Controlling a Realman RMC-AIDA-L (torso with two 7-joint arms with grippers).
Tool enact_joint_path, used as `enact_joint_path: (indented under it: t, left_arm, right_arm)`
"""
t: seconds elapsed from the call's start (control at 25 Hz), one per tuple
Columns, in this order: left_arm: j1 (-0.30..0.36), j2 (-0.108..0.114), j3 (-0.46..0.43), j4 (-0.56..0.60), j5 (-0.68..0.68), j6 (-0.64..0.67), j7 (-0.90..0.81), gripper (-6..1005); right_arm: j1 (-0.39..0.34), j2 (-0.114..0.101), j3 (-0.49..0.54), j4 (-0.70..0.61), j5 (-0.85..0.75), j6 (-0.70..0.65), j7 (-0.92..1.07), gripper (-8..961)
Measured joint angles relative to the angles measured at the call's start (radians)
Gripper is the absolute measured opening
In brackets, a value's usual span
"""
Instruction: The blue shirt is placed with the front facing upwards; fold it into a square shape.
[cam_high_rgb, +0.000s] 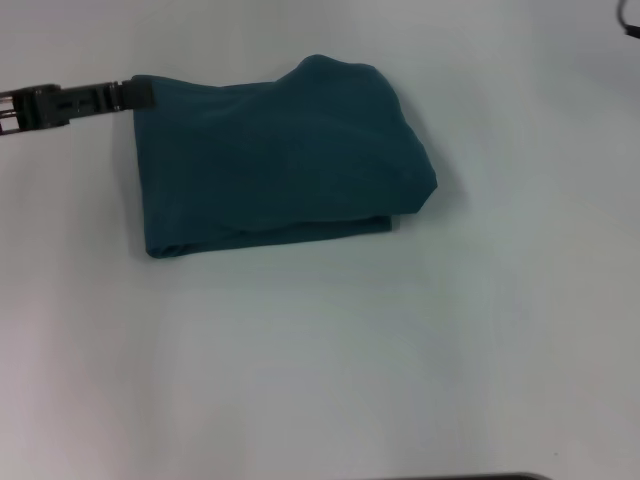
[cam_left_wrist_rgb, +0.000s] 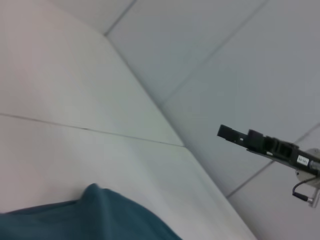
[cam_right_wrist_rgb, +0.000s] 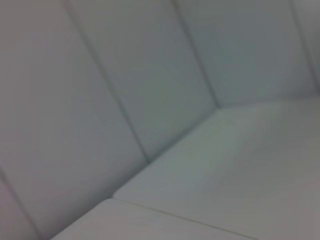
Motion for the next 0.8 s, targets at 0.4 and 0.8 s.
enact_joint_path:
  t: [0.4, 0.8]
  left_arm:
    - [0.082, -0.034, -0.086, 0.02, -0.057, 0.217, 0.433, 752]
    - [0.169, -0.005, -0.069, 0.139, -0.027, 0.233, 0.587, 752]
  right_arm:
    - [-0.264, 0.042, -0.056, -0.132, 0.077, -0.393, -0.466, 918]
    - [-0.317, 0.041, -0.124, 0.083, 0.085, -0.518, -0.73, 915]
